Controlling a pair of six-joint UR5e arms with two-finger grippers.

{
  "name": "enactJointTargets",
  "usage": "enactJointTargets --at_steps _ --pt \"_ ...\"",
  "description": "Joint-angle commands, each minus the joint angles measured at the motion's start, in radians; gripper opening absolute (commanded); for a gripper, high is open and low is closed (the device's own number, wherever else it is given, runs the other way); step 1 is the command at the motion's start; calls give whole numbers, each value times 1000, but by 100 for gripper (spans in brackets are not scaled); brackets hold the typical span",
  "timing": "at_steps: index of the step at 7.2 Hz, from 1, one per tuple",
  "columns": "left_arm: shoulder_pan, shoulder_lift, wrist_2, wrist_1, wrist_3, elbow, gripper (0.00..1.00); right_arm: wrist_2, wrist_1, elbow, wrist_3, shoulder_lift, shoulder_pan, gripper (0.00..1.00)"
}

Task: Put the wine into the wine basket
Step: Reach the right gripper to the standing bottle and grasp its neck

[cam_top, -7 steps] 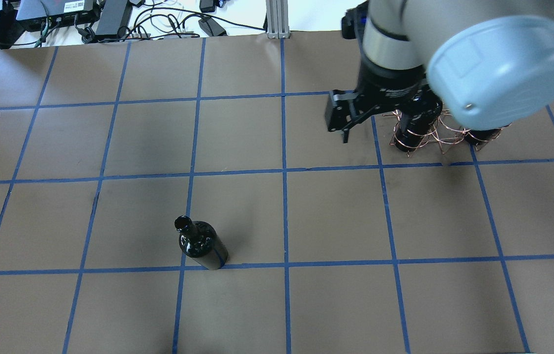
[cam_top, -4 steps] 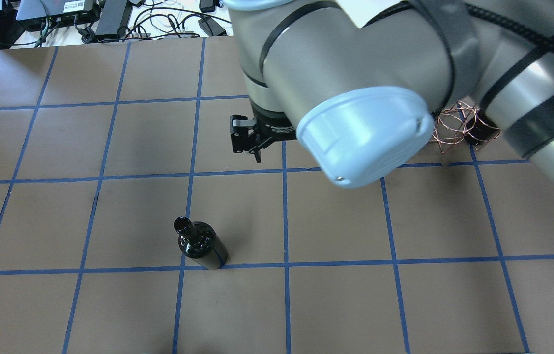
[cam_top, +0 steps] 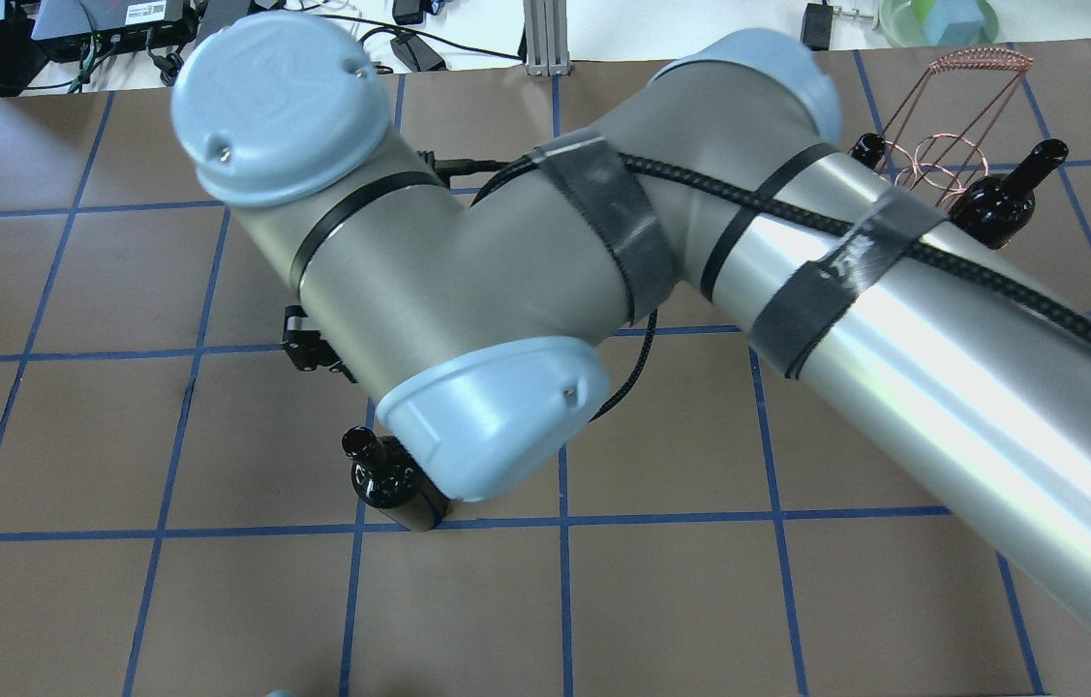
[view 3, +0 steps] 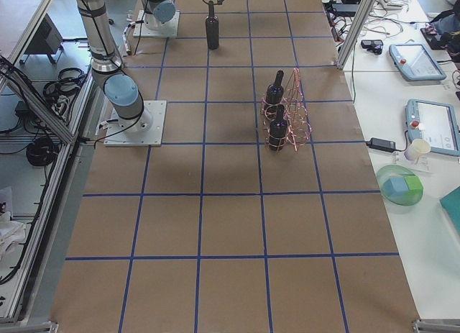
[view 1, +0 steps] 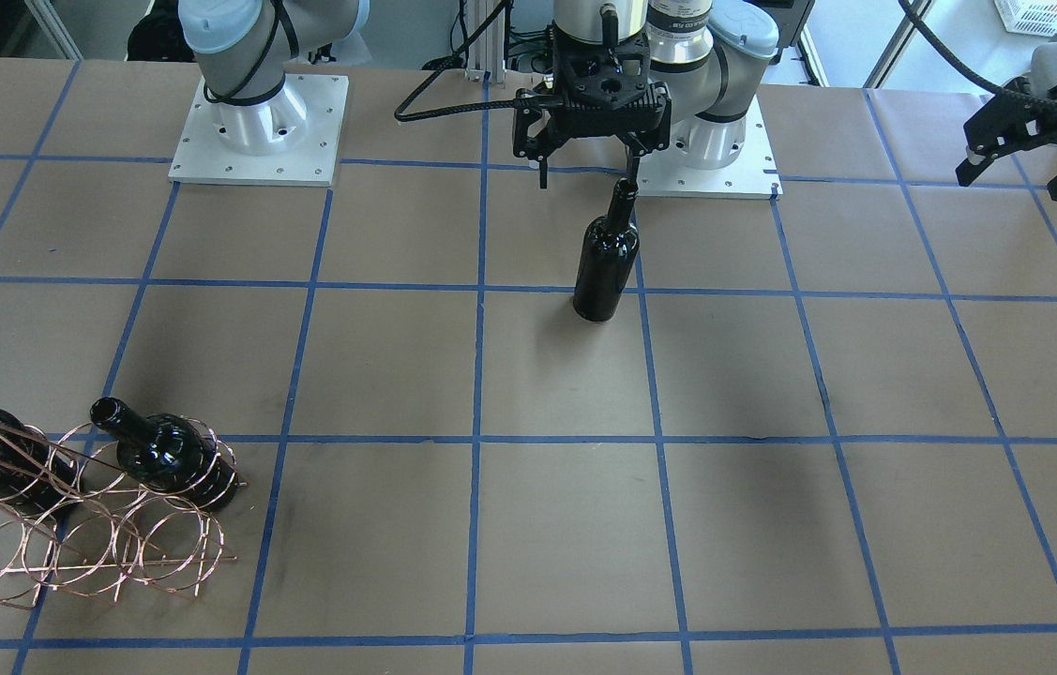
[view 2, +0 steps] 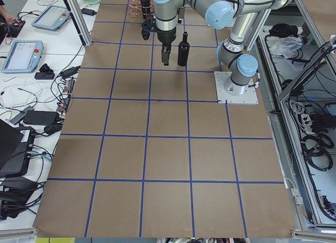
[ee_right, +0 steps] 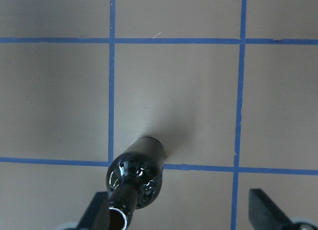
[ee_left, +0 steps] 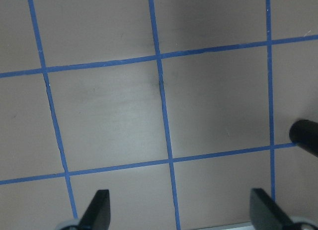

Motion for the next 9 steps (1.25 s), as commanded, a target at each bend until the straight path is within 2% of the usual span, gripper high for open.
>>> enactJointTargets --at_steps 1,4,7,8,9 --pt "1 -2 11 3 1 -11 100 -21 -11 -2 29 43 67 100" --pt "1 -2 12 0 1 -14 100 -6 -2 -4 37 57 81 100" --pt "1 -2 9 0 1 -14 100 -7 -11 -4 64 118 101 99" --pt "1 -2 9 -2 1 -14 100 -7 -11 -4 63 125 101 89" --pt "-1 -2 9 -2 1 -14 100 -7 -14 -5 63 125 101 82"
